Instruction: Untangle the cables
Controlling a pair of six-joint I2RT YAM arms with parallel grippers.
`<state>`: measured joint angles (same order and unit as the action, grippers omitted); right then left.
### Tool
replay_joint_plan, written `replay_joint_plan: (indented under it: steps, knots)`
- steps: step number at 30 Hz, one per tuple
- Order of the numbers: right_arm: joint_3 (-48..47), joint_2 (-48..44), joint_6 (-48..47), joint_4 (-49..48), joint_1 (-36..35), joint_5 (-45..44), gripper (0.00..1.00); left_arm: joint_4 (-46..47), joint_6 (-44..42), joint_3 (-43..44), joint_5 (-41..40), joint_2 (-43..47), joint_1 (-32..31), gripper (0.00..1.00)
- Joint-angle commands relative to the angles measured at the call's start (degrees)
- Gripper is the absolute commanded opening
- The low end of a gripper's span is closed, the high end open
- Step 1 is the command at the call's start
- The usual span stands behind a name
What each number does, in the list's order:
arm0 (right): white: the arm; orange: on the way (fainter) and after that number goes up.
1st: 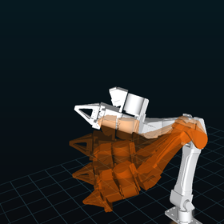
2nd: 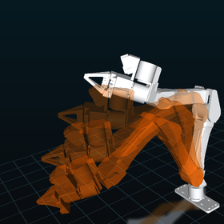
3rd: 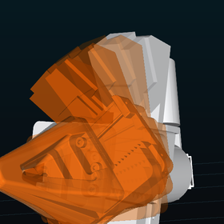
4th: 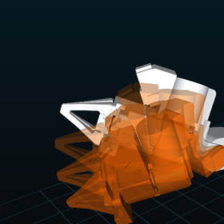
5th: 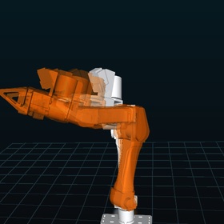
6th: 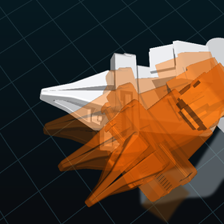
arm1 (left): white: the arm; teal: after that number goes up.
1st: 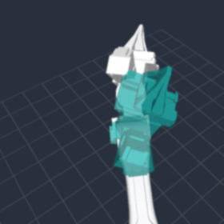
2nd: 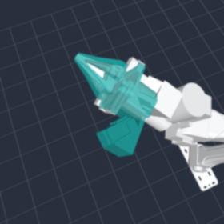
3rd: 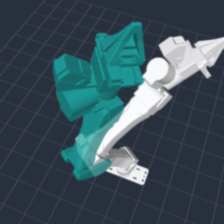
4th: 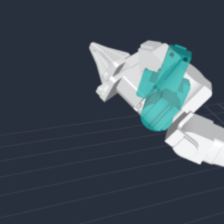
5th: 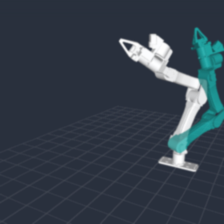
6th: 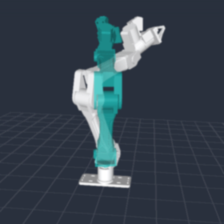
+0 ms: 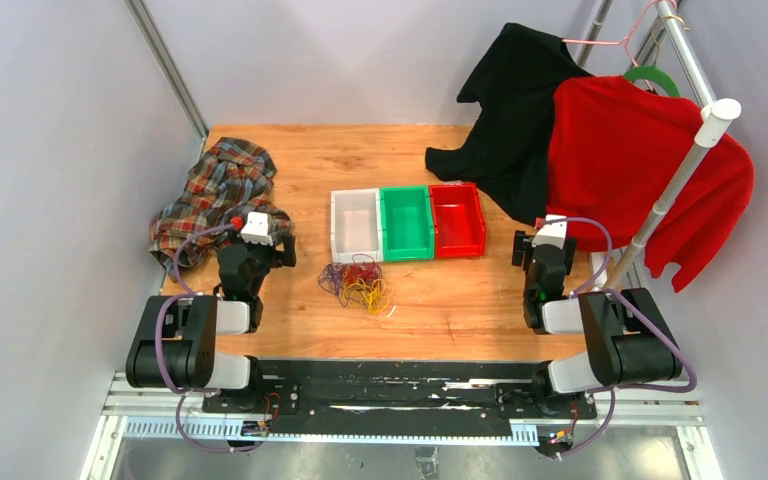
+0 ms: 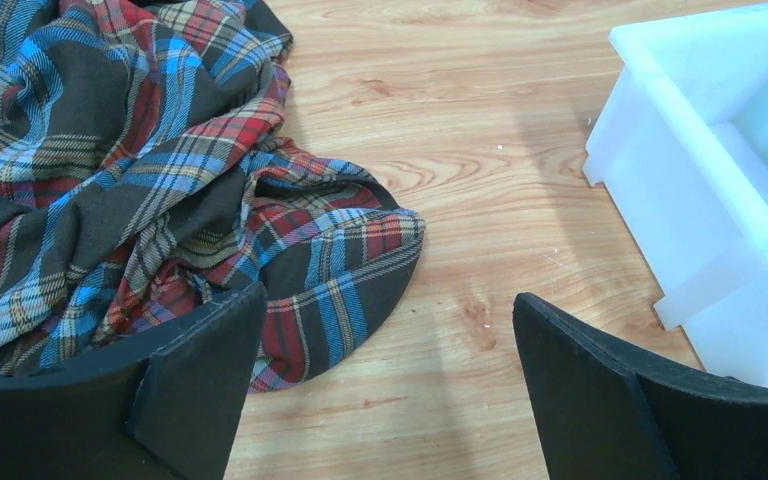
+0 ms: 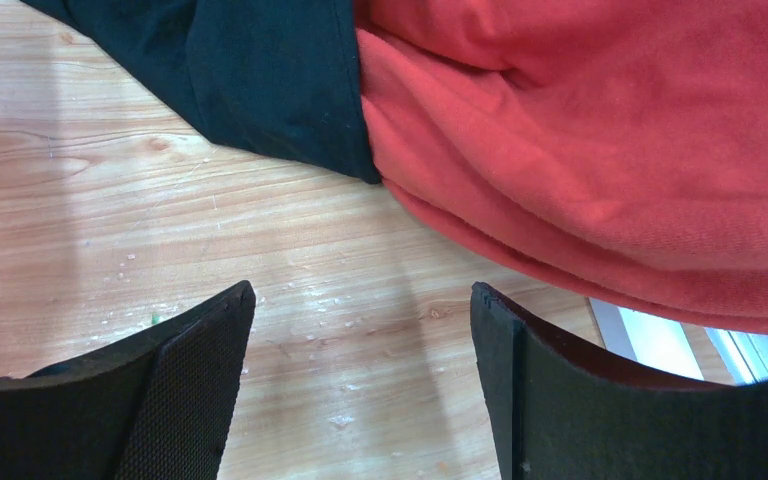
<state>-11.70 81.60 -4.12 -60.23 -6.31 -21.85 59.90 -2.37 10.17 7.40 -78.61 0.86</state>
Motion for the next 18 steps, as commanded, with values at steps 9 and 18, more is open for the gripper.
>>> replay_joint_plan:
  steps: [9,18]
  knots:
    - [-0.05,-0.18,-0.54,-2.06,0.77,0.07,0.79,2.63,-0.39,0.59,-0.73,0.21,-0.51,0.98]
    - [-8.74,-24.46,4.33,33.52,-0.7,-0.7,0.79,-22.04,-3.09,7.01,1.56,13.67,0.52,0.98]
